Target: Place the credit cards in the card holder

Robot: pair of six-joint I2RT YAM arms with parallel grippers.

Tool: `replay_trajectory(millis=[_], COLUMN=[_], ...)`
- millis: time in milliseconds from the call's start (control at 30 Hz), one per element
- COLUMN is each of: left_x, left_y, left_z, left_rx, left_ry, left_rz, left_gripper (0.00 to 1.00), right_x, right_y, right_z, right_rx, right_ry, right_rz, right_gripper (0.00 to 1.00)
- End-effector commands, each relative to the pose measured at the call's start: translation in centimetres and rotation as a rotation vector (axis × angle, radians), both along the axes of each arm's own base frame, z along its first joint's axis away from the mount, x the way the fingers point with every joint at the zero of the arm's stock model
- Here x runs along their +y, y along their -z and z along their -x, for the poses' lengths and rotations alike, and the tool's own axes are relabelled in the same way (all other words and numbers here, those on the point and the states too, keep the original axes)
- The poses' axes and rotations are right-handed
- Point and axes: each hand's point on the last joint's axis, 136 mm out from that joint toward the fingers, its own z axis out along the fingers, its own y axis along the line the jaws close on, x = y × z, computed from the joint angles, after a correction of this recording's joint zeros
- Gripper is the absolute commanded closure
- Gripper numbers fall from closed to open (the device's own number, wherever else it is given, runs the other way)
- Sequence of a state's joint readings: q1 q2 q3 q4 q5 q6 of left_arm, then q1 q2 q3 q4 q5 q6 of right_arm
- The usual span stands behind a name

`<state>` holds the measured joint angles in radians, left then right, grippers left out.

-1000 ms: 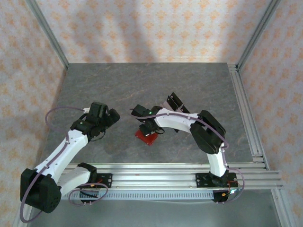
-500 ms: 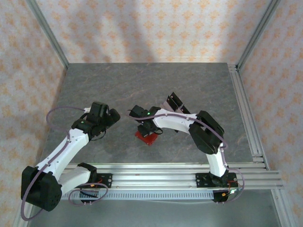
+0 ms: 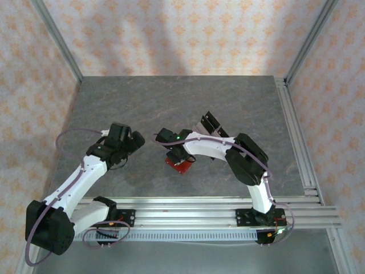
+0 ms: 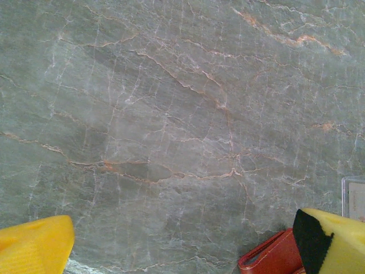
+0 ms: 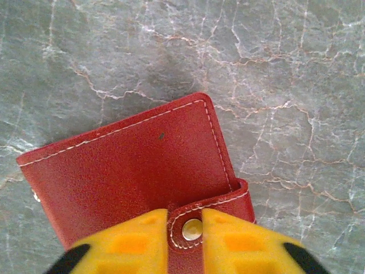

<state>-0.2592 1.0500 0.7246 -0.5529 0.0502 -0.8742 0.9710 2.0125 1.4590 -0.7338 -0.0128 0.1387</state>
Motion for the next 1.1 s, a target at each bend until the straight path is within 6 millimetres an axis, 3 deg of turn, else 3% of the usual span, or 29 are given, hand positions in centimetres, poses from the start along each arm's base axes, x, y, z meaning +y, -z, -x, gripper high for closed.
replay_trajectory(millis=[0,100,467,700,1067], left_x=[0.1,0.0,-2.1,-3.7,-9.2], left_y=[0.0,-0.1,-0.4,-0.5,-1.2], left_z=[-0.2,-0.2,-0.2,-0.3,-1.8], left_rx=[-0.007,-0.006,-0.007,-0.039,-0.122], left_ry=[-0.011,-0.003,0.072,0.100,0.212], left_rz=[0.011,0.013,0.102,0.186,0.233], left_gripper=[0.00,0.00,0.00,0.03,0.14], right_x=[-0.9,-0.8,1.0,1.4,1.3], right_y=[0.6,0.0,-5.5,-7.8,-8.9], right_z=[0.3,0.2,-0.9,-2.4,-3.7], right_rx=[-0.002,-0.010,-0.070,-0.075,-0.057], right_ry=[-0.001,-0.001,0.061,0.156,0.227], right_rz=[0.052,0.041,-0.123,-0.251,-0.345], right_gripper=[0.91,1.00,1.00,1.00,1.00])
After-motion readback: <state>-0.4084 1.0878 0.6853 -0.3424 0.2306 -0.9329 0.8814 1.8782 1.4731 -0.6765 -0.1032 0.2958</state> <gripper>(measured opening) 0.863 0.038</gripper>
